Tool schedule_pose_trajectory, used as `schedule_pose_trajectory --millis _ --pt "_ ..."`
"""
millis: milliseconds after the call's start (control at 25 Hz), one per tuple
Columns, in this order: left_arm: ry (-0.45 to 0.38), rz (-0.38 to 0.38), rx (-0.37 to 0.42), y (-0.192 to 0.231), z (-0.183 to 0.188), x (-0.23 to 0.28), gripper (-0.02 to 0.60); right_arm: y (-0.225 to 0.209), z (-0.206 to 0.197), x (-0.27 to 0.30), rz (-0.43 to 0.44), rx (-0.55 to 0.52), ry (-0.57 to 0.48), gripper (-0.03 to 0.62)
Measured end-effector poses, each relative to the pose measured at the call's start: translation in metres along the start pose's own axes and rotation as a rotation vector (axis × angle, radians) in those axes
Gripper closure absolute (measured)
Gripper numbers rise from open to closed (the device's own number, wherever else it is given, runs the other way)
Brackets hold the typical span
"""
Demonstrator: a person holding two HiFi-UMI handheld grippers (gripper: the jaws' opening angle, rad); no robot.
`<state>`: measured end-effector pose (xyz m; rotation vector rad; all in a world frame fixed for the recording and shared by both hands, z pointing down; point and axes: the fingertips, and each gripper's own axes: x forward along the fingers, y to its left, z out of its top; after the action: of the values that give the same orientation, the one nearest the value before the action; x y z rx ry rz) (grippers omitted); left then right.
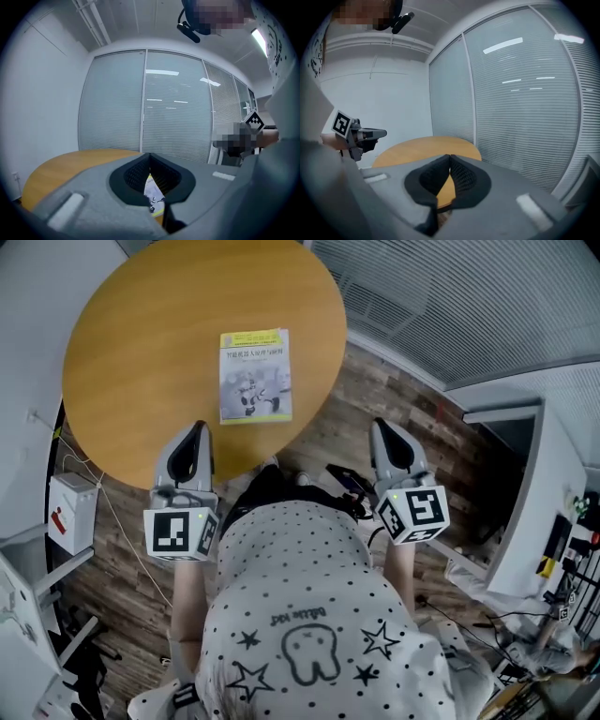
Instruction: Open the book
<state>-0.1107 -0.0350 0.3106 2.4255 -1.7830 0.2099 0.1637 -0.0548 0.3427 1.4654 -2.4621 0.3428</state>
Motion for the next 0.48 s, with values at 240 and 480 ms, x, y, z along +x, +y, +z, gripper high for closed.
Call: schedule_pose_trajectory --millis 240,480 --pt "-0.004 -0.039 -0.019 0.028 -0.008 0.01 0.575 0.018 0.007 0.017 -0.051 -0.004 -0.01 0.591" --pt "0.008 -0.063 -0.011 0.035 -0.013 0.017 0.575 0.019 0.001 0.018 -0.082 0.003 0.01 0.589"
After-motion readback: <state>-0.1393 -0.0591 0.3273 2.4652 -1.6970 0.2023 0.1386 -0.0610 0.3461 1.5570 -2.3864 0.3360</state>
